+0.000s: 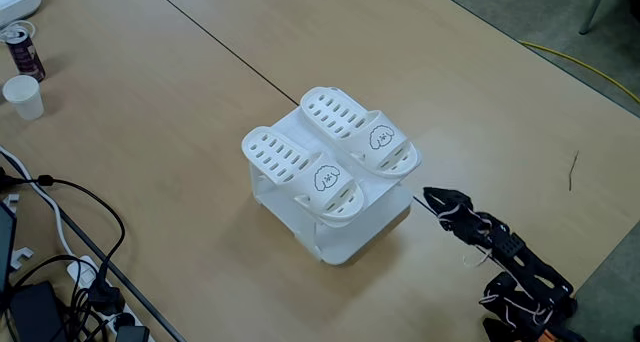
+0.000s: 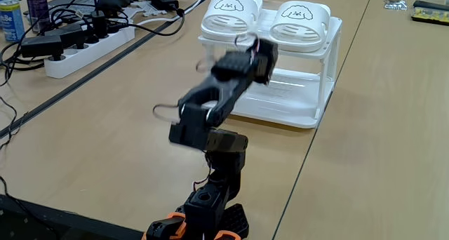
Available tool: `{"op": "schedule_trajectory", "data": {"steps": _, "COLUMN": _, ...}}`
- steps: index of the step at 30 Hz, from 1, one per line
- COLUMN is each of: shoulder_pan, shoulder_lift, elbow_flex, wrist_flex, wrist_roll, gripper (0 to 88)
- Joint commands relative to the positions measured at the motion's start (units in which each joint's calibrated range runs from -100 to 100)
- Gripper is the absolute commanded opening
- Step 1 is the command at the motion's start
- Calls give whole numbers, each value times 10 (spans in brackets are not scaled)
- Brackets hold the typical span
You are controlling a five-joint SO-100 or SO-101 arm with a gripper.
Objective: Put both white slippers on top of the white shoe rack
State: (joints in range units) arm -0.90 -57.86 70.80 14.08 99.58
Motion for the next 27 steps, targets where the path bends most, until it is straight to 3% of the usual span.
{"op": "schedule_trajectory", "data": {"steps": 1, "shoulder_pan": 2, "shoulder_lift": -84, "elbow_flex": 117, "wrist_flex": -259, "wrist_roll": 4, "gripper": 8}}
{"op": "schedule_trajectory", "data": {"steps": 10, "shoulder_pan": 4, "shoulder_lift": -259, "elbow_flex": 266, "wrist_flex": -571, "wrist_roll": 4, "gripper": 8}}
{"op": "schedule_trajectory", "data": {"steps": 16, "shoulder_pan": -5, "shoulder_lift": -408, "elbow_flex": 288, "wrist_flex": -630, "wrist_roll": 4, "gripper": 8}}
{"op": "schedule_trajectory", "data": {"steps": 22, "shoulder_pan": -43, "shoulder_lift": -411, "elbow_flex": 287, "wrist_flex": -879, "wrist_roll": 4, "gripper": 8}}
{"op": "schedule_trajectory", "data": {"steps": 27, "shoulder_pan": -48, "shoulder_lift": -411, "elbow_flex": 287, "wrist_flex": -1016, "wrist_roll": 4, "gripper": 8}}
